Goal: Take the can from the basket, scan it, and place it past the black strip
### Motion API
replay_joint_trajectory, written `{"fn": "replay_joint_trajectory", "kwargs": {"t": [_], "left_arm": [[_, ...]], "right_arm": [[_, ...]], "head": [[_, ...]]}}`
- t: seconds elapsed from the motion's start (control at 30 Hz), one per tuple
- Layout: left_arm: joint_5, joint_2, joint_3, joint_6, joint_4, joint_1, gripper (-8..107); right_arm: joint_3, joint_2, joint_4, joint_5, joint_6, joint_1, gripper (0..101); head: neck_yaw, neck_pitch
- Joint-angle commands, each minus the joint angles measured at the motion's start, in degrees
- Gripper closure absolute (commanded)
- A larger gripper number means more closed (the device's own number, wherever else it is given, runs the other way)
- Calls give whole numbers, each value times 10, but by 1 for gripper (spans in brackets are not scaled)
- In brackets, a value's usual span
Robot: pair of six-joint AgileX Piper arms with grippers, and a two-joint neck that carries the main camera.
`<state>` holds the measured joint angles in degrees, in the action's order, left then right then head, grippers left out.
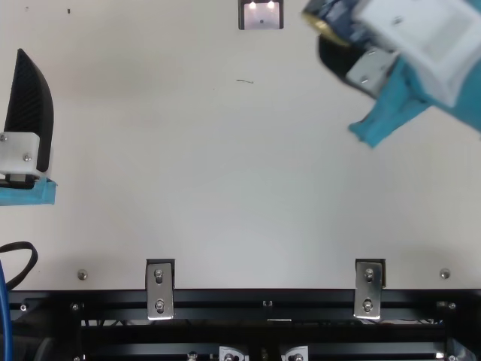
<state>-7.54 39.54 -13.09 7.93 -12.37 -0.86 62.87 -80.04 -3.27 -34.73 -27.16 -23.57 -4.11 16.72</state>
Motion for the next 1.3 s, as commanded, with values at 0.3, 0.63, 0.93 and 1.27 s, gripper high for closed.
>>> {"fn": "replay_joint_trajectory", "kwargs": {"t": [0.3,0.63,0.93,1.27], "left_arm": [[0,0,0,0,1,0,9],[0,0,0,0,1,0,9],[0,0,0,0,1,0,9],[0,0,0,0,1,0,9]], "right_arm": [[-19,41,48,-26,31,105,101],[-33,62,40,-49,0,206,101],[-45,68,20,-51,-40,295,101],[-46,51,2,-41,-83,366,101]], "head": [[-110,8],[-193,11],[-259,17],[-264,17]]}}
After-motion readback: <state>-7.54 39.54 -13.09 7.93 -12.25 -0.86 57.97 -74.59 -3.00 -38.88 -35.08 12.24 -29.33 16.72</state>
